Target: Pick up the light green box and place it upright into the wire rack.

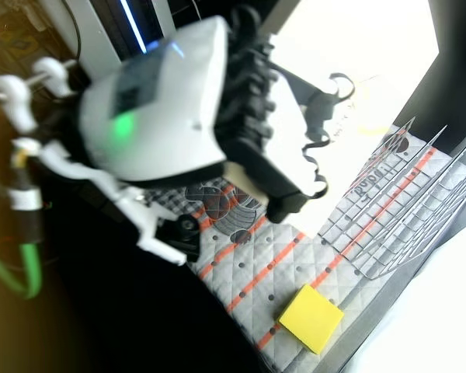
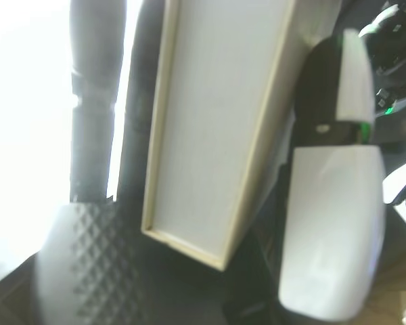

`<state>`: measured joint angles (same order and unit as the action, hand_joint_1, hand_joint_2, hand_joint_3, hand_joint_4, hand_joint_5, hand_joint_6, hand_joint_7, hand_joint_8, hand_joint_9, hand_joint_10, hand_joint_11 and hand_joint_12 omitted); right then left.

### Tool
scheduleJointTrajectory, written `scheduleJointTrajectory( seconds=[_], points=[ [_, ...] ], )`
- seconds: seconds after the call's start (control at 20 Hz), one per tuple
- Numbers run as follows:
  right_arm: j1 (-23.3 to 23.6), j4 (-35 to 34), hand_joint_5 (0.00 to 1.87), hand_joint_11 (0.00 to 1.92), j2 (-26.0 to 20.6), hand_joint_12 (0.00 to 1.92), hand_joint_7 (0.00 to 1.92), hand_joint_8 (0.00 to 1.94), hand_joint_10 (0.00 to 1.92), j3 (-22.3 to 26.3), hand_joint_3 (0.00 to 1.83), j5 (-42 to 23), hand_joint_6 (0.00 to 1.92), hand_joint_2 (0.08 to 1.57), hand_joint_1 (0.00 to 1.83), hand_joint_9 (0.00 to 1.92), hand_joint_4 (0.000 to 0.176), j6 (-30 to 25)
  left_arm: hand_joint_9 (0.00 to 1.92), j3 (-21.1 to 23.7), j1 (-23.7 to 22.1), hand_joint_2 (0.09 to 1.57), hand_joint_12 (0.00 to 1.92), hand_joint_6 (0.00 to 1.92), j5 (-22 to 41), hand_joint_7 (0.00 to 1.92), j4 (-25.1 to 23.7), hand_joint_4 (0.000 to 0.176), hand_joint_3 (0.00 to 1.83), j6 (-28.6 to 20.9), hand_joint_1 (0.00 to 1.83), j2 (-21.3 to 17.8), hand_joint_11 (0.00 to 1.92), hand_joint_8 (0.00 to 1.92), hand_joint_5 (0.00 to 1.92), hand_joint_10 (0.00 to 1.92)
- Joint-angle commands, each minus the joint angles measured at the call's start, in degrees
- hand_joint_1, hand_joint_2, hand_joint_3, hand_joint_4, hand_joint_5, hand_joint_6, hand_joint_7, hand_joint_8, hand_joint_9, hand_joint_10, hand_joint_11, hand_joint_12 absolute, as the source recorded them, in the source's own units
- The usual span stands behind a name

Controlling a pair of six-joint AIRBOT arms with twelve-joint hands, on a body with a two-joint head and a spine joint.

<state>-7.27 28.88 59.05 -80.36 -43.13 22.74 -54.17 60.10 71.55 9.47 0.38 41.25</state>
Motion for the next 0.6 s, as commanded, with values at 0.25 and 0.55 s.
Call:
scheduleJointTrajectory(
  seconds=[0.25, 0.55],
  points=[
    [0.71, -3.77, 1.04, 1.42, 2.42, 0.74, 1.59, 0.0, 0.11, -1.89, 0.0, -4.28, 0.88, 1.09, 1.16, 1.68, 0.0, -0.14, 0.3, -0.46, -1.1, 1.07, 0.55, 0.0, 6.6, 0.33, 0.79, 0.053, 0.0, -0.38, 0.45, 0.4, 0.0, 0.0, 0.53, 0.0],
    [-2.11, -6.84, 1.0, 1.4, 5.33, 0.8, 1.6, 0.0, 0.08, -4.19, 0.0, -3.06, 0.94, 1.11, 1.16, 1.71, 0.0, -0.14, 0.28, -0.59, -1.31, 1.05, 0.55, 0.0, 7.08, 0.3, 0.88, 0.027, 0.0, -0.38, 0.54, 0.59, 0.0, 0.0, 0.53, 0.0]
  ],
)
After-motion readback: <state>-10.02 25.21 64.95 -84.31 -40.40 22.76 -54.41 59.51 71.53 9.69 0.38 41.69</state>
